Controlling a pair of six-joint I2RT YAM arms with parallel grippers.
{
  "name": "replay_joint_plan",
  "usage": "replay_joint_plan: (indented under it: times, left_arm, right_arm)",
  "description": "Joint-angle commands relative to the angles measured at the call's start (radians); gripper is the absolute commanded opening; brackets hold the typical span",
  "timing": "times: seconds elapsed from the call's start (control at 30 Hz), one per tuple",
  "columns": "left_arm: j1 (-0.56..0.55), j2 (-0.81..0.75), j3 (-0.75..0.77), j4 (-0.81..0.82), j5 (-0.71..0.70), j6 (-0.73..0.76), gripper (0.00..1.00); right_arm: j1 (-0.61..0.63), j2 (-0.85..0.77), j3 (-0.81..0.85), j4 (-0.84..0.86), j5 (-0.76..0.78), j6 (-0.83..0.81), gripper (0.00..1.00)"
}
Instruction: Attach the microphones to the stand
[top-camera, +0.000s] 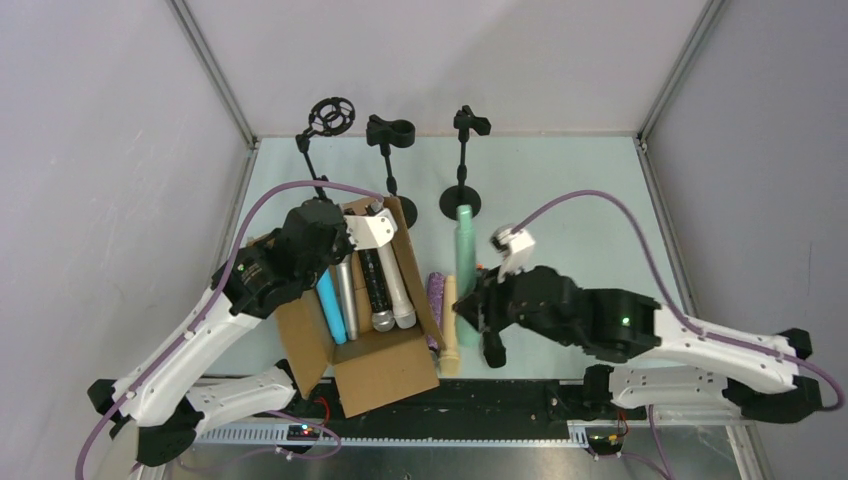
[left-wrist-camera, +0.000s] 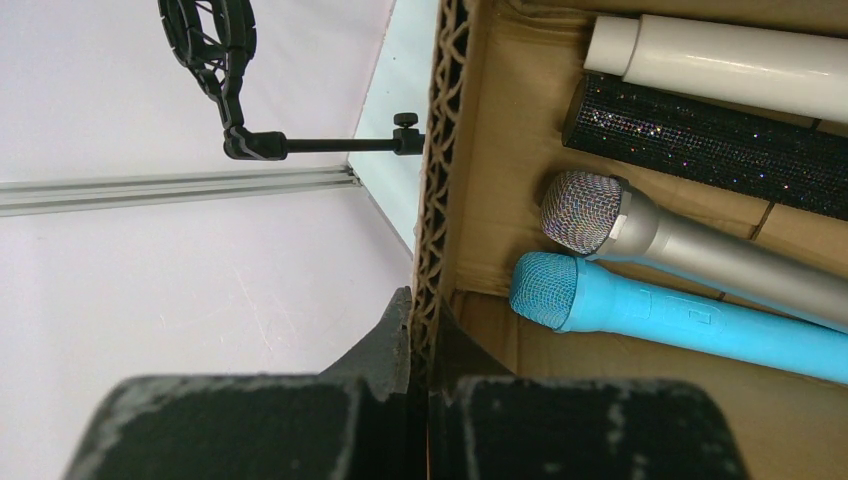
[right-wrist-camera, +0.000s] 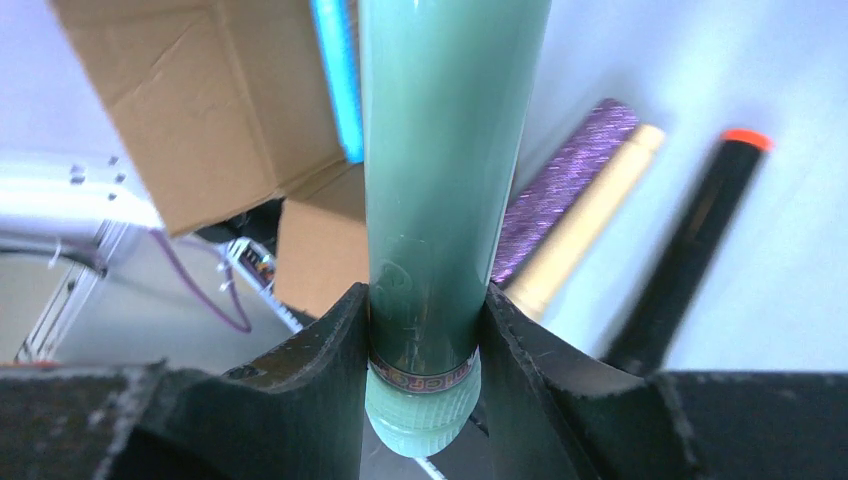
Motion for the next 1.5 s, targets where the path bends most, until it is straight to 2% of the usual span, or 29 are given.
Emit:
replay_joint_plan:
  times: [0.0, 0.1, 0.17, 0.23, 0.4, 0.57, 0.7, 1.17, 1.47]
  left_arm:
    - [-0.005, -0.011, 0.017, 0.091, 0.009, -0.009, 0.00]
    - [-0.004, -0.007, 0.022, 0.091, 0.011, -0.009, 0.00]
    - [-0.006, -0.006, 0.028, 0.091, 0.011, -0.010, 0.00]
    - [-0.004, -0.005, 0.029, 0.092, 0.011, -0.009, 0.00]
    - [-0.005, -0.007, 0.028, 0.092, 0.011, -0.009, 0.00]
    - [-0.006, -0.013, 0.027, 0.091, 0.009, -0.008, 0.00]
    - [-0.005, -0.019, 0.022, 0.092, 0.006, -0.009, 0.00]
    - [-0.005, -0.020, 0.021, 0.091, 0.006, -0.008, 0.00]
    - [-0.005, -0.013, 0.028, 0.090, 0.006, -0.009, 0.00]
  right_arm:
    - [-0.156, -0.065, -0.021, -0.204, 0.004, 0.027, 0.00]
    - [-0.293, -0.062, -0.097, -0.251, -0.064, 0.011, 0.00]
    - [-0.418, -0.047, -0.157, -0.250, -0.099, -0.023, 0.00]
    - [-0.489, -0.017, -0.214, -0.230, -0.121, -0.043, 0.00]
    - [-0.563, 0.125, -0.292, -0.171, -0.086, -0.078, 0.00]
    - [-0.570, 0.303, -0.302, -0.104, -0.095, -0.090, 0.00]
    - [-0.569, 0.369, -0.329, -0.011, -0.142, -0.094, 0.00]
    - [-0.493, 0.458, -0.378, 0.194, -0.263, -0.047, 0.00]
    - [-0.386, 0.496, -0.378, 0.217, -0.247, 0.040, 0.00]
